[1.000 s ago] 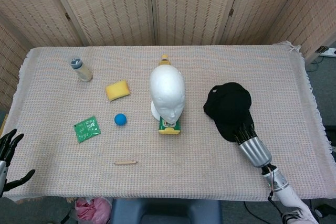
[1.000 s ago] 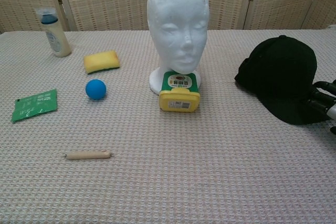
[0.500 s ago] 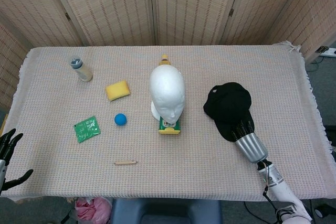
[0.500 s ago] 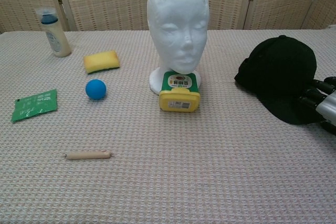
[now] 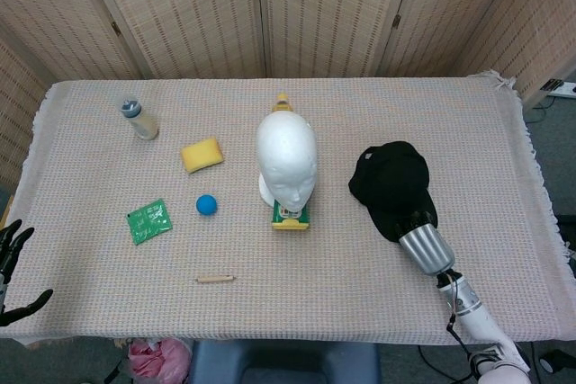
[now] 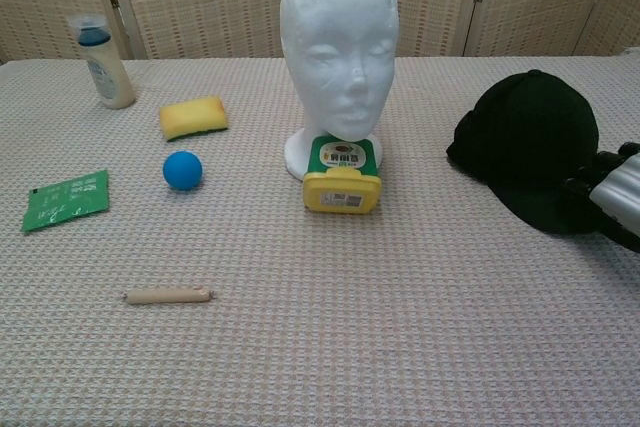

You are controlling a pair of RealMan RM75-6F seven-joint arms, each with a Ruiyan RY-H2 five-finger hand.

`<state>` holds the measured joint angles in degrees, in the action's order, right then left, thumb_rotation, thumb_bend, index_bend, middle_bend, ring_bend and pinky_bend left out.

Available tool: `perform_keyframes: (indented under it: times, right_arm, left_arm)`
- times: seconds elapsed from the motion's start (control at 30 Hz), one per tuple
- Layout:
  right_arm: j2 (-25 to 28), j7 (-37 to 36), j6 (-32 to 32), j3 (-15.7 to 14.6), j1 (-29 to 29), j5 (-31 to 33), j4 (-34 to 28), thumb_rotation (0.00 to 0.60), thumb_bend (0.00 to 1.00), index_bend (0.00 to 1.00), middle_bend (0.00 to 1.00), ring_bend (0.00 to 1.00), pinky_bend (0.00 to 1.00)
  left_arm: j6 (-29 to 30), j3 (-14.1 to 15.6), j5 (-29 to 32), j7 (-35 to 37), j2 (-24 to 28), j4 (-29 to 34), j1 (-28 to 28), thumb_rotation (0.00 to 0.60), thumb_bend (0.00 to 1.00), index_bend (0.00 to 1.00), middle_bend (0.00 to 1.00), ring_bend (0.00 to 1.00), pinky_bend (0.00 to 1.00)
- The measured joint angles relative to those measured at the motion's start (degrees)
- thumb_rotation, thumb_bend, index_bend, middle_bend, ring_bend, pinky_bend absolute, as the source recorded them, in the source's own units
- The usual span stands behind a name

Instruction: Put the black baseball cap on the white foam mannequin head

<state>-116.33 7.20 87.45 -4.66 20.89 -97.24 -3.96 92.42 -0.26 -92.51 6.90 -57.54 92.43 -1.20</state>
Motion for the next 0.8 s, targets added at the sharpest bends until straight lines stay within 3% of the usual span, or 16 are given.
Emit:
perform_keyframes:
  times: [0.17, 0.27, 0.6, 0.8]
  right_arm:
    - [-0.1, -0.5, 1.0, 0.6, 0.7, 0.7, 0.0, 0.6, 0.42, 0.87, 0.74, 0.71, 0.83]
    - [0.0, -0.9, 2.5, 1.1, 1.4, 1.3, 0.0, 0.6, 0.49, 0.93, 0.79, 0.76, 0.9]
    - [1.8, -1.8, 11.6, 5.1, 5.4, 5.2, 0.3, 0.6, 0.55, 0.99, 0.83, 0.8, 0.95]
    - [4.5, 2.3, 14.6, 4.6, 7.9, 4.7, 0.8, 0.6, 0.58, 1.0, 0.84, 0.8, 0.96]
  left_arm:
    - [0.4, -0.2, 0.2, 0.4, 0.0, -0.2, 0.2, 0.6, 0.2, 0.0, 0.0, 0.0, 0.17]
    - [1.0, -0.3, 0.3, 0.5, 0.0, -0.3, 0.4, 0.6, 0.2, 0.0, 0.0, 0.0, 0.17]
    - [1.8, -0.4, -0.2, 0.7, -0.2, -0.6, 0.8, 0.6, 0.2, 0.0, 0.0, 0.0, 0.17]
    - [2.4, -0.3, -0.6, 0.7, -0.2, -0.6, 1.1, 0.6, 0.2, 0.0, 0.0, 0.0, 0.17]
